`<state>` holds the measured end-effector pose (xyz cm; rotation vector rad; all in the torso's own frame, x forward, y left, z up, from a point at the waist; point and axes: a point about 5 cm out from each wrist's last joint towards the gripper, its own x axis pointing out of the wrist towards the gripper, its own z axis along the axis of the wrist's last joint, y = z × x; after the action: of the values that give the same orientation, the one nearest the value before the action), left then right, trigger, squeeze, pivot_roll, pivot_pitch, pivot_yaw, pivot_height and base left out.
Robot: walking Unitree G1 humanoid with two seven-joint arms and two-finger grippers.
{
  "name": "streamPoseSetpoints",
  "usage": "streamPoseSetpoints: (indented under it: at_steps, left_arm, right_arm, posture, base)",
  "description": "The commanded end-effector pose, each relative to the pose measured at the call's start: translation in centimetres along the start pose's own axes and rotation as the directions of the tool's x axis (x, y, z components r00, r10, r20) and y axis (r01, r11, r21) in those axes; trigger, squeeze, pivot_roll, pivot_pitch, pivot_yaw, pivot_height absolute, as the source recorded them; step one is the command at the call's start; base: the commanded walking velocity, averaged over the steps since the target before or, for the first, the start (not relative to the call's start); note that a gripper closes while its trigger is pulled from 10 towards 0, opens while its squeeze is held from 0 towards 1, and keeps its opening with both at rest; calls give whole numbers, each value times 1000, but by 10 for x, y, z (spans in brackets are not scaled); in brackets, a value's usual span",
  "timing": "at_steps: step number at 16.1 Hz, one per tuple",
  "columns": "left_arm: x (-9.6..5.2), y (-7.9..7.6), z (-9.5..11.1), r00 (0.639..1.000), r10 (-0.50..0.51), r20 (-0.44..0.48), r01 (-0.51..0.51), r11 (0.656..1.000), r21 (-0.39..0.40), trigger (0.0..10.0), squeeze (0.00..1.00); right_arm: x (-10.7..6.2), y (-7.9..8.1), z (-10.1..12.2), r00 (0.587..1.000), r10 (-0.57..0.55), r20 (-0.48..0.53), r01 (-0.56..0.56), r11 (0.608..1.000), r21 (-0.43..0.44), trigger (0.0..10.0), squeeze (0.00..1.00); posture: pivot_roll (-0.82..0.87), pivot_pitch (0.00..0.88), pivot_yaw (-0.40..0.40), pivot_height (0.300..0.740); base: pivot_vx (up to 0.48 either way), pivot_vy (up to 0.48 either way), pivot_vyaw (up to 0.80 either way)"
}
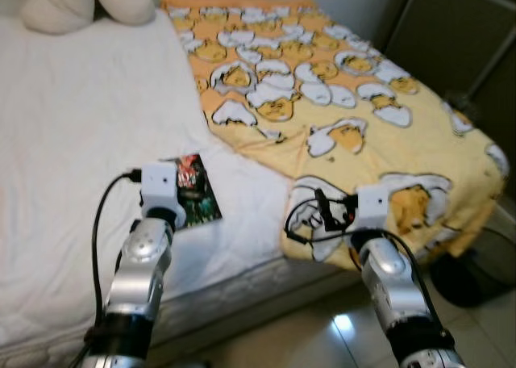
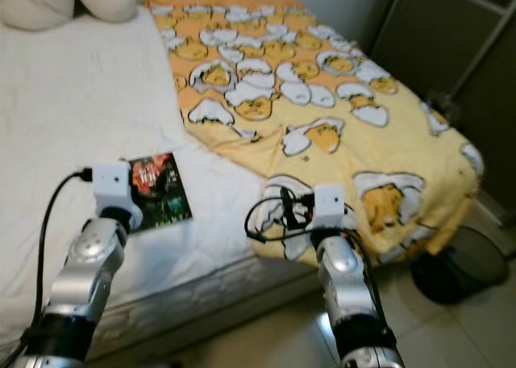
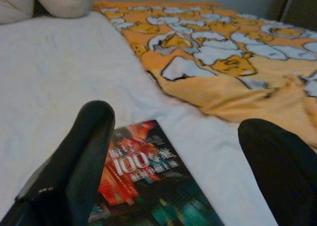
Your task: Clean up the room
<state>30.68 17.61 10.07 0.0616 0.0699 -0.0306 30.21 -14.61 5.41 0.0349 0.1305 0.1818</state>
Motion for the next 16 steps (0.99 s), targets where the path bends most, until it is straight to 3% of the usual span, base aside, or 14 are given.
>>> streamPoseSetpoints:
  at_steps: [1, 4, 7, 11, 13, 16]
  left_arm:
    - [1, 2, -1, 1000, 15, -11, -15, 1000, 5, 10000, 0]
    - [-1, 1, 2, 1000, -10, 15, 11, 999, -42, 10000, 0]
    - [-1, 1, 3, 1000, -26, 15, 27, 999, -30, 10000, 0]
    - [3, -11, 15, 995, -74, 66, 70, 996, 60, 10000, 0]
    - [15, -14, 13, 995, -99, 17, 98, 995, 17, 10000, 0]
    - [38, -3, -2, 994, -49, -102, 45, 998, -47, 10000, 0]
  right_arm:
    - [-1, 4, -1, 1000, 12, 7, -12, 1000, 2, 10000, 0]
    - [0, 5, -1, 1000, 15, 7, -15, 1000, 2, 10000, 0]
    - [0, 6, -2, 1000, 16, 7, -16, 1000, 6, 10000, 0]
    - [-2, 6, -3, 1000, 14, 7, -14, 1000, 9, 10000, 0]
    - [-6, 7, -4, 1000, 12, 12, -12, 1000, 15, 10000, 0]
    - [-21, 3, -7, 1000, 15, 14, -16, 1000, 11, 10000, 0]
  posture:
    - [68, 17, -94, 740]
    - [70, 20, -94, 740]
    - [71, 23, -93, 740]
    - [66, 28, -84, 740]
    - [50, 45, -77, 740]
    - [4, 90, -89, 740]
  base:
    - [0, 0, 0]
    - [90, 133, 0]
    - [271, 396, 0]
    - [322, 69, 0]
    - [0, 0, 0]
    - [0, 0, 0]
